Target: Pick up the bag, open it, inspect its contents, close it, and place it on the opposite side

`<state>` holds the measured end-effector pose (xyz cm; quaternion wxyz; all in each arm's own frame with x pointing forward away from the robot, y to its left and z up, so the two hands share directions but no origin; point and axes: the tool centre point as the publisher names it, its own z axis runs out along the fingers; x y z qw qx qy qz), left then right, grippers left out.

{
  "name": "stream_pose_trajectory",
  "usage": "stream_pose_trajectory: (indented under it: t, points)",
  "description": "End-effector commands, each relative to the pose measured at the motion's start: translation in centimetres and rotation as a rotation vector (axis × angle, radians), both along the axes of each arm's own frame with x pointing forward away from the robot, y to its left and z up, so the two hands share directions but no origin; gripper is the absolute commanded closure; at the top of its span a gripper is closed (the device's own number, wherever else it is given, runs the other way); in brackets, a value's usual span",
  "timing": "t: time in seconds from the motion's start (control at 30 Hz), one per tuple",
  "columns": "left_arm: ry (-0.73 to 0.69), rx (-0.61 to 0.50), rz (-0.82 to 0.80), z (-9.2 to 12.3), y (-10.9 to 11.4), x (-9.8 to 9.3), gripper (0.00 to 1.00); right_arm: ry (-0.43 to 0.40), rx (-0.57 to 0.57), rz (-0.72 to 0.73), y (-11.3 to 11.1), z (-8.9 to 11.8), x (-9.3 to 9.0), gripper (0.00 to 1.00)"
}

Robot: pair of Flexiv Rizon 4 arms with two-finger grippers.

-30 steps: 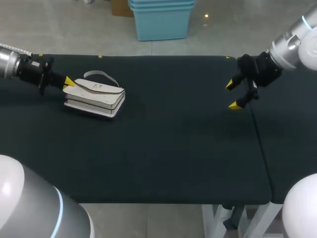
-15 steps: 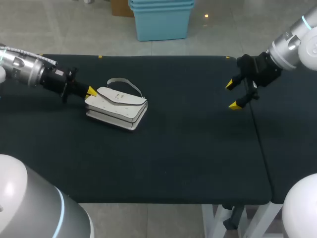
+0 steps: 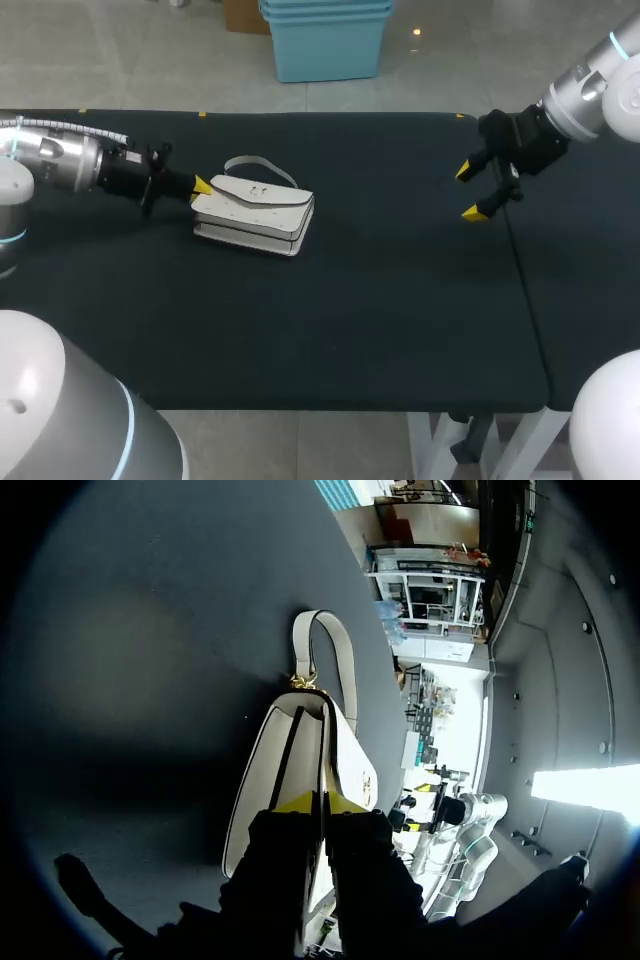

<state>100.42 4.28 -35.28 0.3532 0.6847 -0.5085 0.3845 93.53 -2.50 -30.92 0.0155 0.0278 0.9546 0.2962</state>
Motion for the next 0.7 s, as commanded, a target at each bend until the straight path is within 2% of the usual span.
stream_pose_trajectory:
  t: [0.03, 0.4, 0.57, 0.7]
  points:
    - [-0.299, 0.127, 0.626, -0.1, -0.4, -0.4, 1.00, 0.001, 0.000, 0.001, 0.0, 0.0, 0.0, 0.00]
    - [-0.285, 0.107, 0.622, -0.1, -0.5, -0.3, 1.00, 0.001, 0.000, 0.001, 0.0, 0.0, 0.0, 0.00]
    - [-0.240, 0.058, 0.487, -0.2, -1.9, -0.2, 1.00, 0.001, 0.000, 0.001, 0.0, 0.0, 0.0, 0.00]
    - [-0.216, 0.071, 0.389, -0.6, -3.7, -0.2, 1.00, 0.001, 0.000, 0.001, 0.0, 0.0, 0.0, 0.00]
